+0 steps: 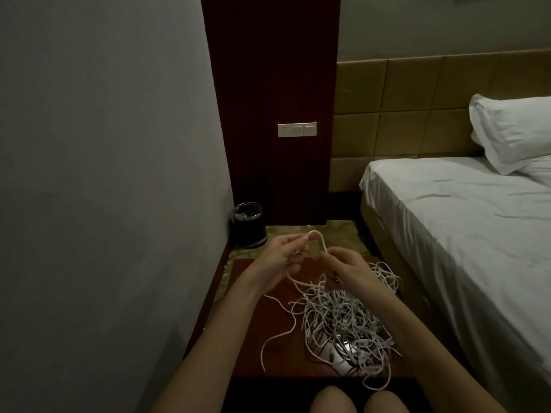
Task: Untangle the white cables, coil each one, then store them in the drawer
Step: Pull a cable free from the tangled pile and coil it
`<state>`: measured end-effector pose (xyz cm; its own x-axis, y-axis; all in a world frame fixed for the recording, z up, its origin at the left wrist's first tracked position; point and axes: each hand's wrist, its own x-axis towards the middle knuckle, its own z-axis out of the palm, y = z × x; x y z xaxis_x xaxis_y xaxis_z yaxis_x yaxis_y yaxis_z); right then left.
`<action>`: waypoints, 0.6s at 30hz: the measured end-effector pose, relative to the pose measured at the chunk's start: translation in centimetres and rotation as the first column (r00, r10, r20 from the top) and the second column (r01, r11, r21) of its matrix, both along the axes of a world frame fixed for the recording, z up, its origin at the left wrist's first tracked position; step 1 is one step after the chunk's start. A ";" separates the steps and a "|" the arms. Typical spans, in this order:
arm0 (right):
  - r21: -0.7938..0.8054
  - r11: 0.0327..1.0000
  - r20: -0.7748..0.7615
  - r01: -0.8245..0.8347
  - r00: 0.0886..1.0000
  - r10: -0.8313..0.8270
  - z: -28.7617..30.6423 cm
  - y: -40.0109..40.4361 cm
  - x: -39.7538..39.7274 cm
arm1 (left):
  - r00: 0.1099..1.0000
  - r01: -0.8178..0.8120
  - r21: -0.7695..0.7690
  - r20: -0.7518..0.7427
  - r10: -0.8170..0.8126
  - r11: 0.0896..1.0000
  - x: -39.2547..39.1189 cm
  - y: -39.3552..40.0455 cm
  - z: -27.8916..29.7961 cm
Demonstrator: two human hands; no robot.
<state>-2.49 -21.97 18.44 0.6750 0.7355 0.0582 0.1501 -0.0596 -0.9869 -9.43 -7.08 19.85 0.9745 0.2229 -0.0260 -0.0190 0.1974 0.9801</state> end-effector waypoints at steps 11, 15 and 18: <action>0.047 0.999 -0.008 0.013 1.000 -0.013 0.8 -1.7 -2.3 | 0.969 -0.247 -0.095 -0.024 0.245 0.964 -0.8 -2.9 -1.3; 0.030 0.997 -0.064 -0.078 0.995 0.079 0.3 -2.2 -1.8 | 0.945 -0.327 -0.052 -0.004 0.327 0.944 -1.2 -3.7 -1.6; -0.081 0.972 -0.041 -0.220 0.975 0.217 0.2 -2.8 -1.7 | 0.935 -0.354 -0.054 -0.029 0.353 0.934 -1.4 -3.8 -1.6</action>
<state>-4.22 -24.72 18.67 0.4979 0.8667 -0.0298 0.1373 -0.1127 -0.9841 -10.80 -10.92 18.22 0.8322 0.5506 -0.0663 -0.0796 0.2370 0.9683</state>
